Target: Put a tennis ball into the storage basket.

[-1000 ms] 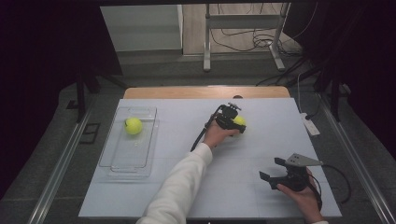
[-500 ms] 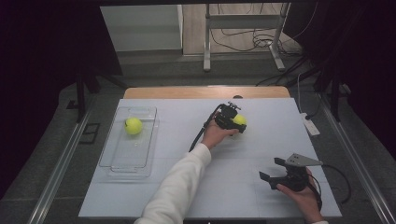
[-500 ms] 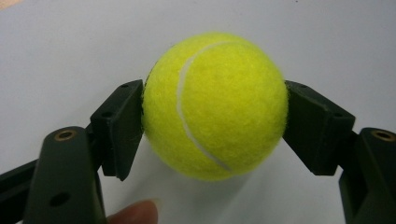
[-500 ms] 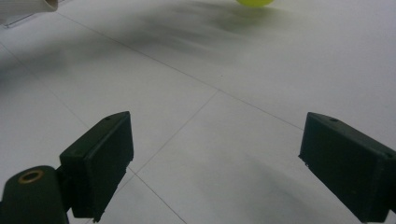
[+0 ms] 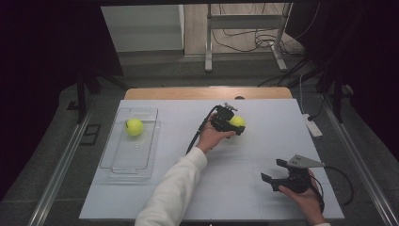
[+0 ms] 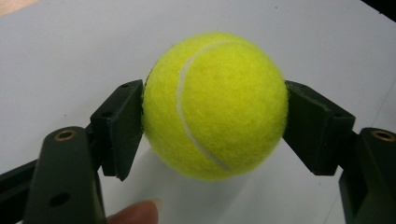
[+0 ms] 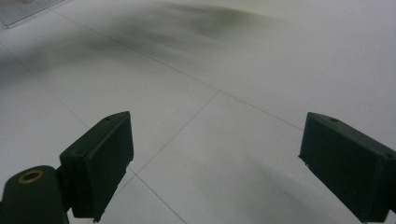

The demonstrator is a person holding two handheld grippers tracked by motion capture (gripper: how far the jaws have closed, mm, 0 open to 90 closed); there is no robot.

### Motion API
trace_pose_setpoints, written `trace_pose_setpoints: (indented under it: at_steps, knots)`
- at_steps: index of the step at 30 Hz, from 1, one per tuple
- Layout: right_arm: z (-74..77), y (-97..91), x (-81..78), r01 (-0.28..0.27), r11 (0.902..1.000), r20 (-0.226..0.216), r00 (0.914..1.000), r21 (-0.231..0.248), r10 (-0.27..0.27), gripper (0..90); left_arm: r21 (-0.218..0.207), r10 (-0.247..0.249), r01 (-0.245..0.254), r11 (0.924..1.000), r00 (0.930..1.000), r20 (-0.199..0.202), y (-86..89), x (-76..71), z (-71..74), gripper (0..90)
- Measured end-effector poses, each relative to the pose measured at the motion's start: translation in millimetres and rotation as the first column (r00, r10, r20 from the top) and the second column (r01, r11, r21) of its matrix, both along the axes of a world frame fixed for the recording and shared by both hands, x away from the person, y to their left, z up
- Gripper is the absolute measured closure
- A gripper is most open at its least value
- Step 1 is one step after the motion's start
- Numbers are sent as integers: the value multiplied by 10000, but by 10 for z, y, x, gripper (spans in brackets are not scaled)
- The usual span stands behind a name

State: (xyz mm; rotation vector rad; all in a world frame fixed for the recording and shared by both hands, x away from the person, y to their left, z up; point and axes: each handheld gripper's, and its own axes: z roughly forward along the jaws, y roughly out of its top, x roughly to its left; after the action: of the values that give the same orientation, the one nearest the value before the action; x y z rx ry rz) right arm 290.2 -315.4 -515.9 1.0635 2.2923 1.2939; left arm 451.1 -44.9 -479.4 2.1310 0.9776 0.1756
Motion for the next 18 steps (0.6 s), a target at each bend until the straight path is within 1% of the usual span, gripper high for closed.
trace_pose_setpoints:
  at_steps: [2, 7, 12, 18]
  knots:
    - [-1, 4, -1, -22, 10000, 9, 10000, 14, 22, 102, -83, -5, 6, 10000, 10000, 68, 40, -42, 18, 267]
    - [3, 10, -4, -32, 10000, 7, 10000, 18, 32, 102, -67, -87, 88, 9999, 9997, 244, 102, -117, 61, 267]
    - [4, 10, -4, -20, 10000, 6, 10000, 23, 20, 102, -102, -109, 113, 9999, 9992, 382, 115, -155, 92, 267]
    - [5, 11, -5, -36, 10000, 18, 10000, 22, 36, 102, -110, -174, 179, 9998, 9989, 435, 127, -187, 110, 267]
